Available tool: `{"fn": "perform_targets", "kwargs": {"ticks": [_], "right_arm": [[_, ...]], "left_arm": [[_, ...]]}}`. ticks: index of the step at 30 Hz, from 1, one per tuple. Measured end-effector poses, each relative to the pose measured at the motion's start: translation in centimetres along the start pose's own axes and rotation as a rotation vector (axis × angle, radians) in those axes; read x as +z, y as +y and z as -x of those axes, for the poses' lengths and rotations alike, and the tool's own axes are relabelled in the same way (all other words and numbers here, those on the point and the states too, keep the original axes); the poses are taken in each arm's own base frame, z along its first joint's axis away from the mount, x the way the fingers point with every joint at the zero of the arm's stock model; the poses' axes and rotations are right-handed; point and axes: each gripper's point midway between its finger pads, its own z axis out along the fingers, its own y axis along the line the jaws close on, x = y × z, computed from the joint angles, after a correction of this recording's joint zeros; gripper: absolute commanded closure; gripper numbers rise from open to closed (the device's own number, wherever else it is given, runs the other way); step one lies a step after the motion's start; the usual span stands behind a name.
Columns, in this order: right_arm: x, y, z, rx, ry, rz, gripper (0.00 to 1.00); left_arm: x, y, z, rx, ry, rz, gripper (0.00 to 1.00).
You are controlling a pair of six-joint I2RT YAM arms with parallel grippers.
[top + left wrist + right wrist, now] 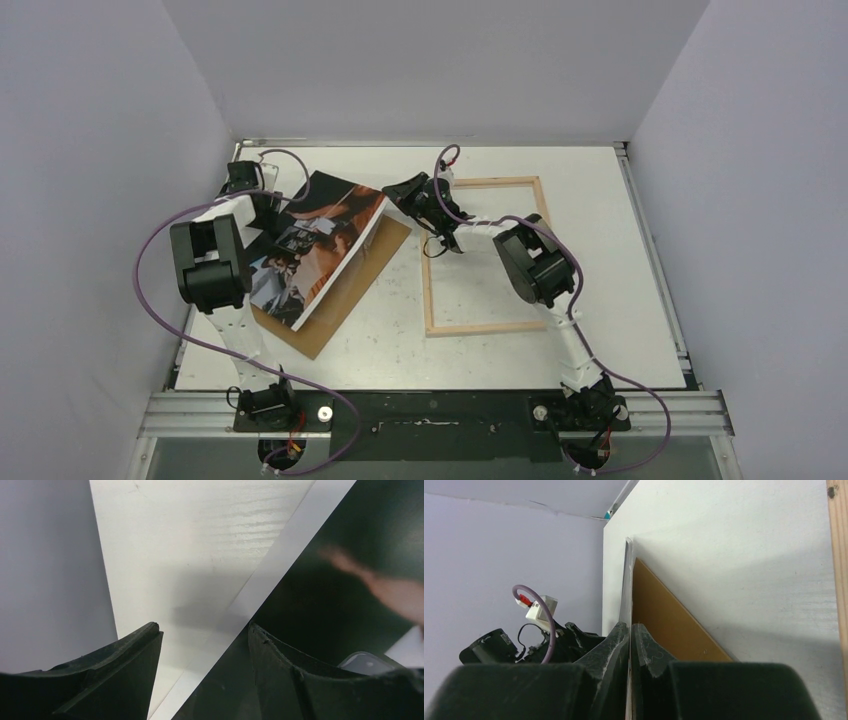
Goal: Put the photo into the frame
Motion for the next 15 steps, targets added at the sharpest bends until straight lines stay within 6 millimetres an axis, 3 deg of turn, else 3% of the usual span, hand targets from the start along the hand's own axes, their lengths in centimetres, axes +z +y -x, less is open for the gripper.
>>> {"fn": "perform_targets", "kwargs": {"ticks": [6,11,15], "right_arm": [[-1.9,2.0,0.1,-0.097,-0.002,-0.012,0.95],[-5.9,5.5,-0.5,-0.2,-0.02,-0.003,0.95],[-9.1,6.5,-1.4,-0.251,-0.03,-0.004,0.95]], "left_arm": [[-1.3,-1.0,-0.6,-0.017,0.062,-0.109,0.27],[-3.3,-2.9,-1.3,-0.019,0.108,-0.231,0.3],[-4.4,-4.2,-2.2,0.012,0.116,-0.242,0.31]]}}
